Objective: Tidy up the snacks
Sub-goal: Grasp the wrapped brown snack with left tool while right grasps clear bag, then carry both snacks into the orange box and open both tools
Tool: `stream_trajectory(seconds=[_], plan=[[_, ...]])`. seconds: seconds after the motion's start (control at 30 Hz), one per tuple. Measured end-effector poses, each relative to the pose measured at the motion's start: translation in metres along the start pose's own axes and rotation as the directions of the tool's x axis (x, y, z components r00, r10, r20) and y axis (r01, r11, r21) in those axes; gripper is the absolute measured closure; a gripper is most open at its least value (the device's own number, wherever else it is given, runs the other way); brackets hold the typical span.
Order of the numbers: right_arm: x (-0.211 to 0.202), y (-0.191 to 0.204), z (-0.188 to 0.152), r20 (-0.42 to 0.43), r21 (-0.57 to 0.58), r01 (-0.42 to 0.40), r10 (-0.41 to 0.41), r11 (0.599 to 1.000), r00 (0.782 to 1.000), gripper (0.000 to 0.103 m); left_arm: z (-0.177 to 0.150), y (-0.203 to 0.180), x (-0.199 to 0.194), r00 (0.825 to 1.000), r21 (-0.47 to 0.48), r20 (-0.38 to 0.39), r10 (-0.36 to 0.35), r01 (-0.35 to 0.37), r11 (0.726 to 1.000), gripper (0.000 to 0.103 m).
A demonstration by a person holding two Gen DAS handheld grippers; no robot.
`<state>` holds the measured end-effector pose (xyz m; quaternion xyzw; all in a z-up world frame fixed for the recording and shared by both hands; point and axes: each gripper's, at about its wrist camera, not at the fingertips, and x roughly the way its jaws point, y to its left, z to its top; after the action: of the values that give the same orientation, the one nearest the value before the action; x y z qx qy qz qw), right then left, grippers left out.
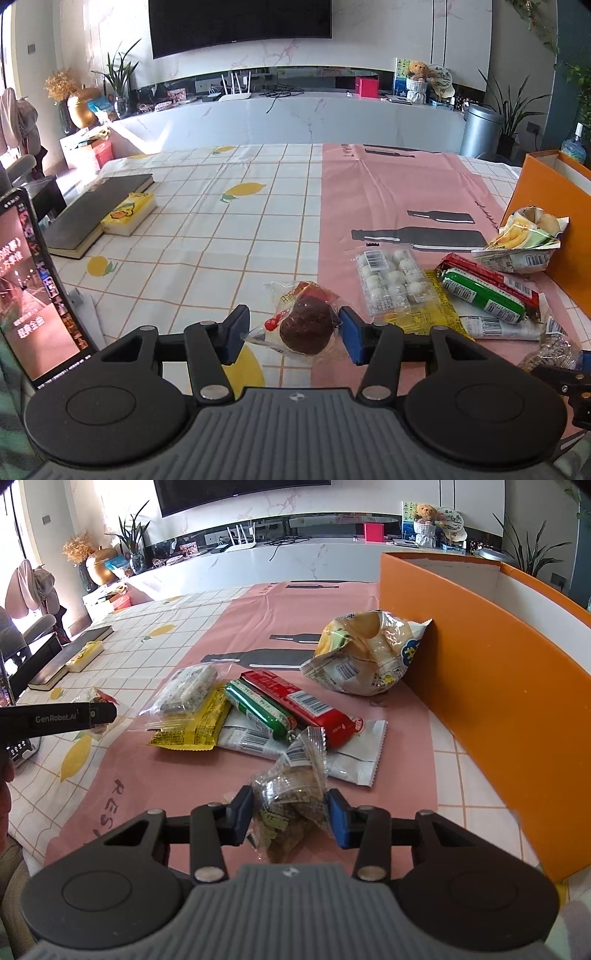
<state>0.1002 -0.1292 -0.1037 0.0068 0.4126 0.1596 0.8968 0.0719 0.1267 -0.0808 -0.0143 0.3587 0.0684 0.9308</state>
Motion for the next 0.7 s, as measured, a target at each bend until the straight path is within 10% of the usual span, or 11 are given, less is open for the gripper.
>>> stream_trajectory(seconds=[0.33,0.7], plan=[[-0.057,-0.009,0.011,0.09,-0.006,-0.009,0.01,1.0,0.996,0.062,0.02,-0.044,-0.057,0.974,0.012,0.026,-0.223,0.223,0.975,0.043],[-0.125,-0.076,0.061,0.14,-0.016,0.061,-0.058,0.998,0.988,0.062,0.057,-0.128,-0.093,0.904,0.15,0.044,-0.426,0.416,0.897,0.043]])
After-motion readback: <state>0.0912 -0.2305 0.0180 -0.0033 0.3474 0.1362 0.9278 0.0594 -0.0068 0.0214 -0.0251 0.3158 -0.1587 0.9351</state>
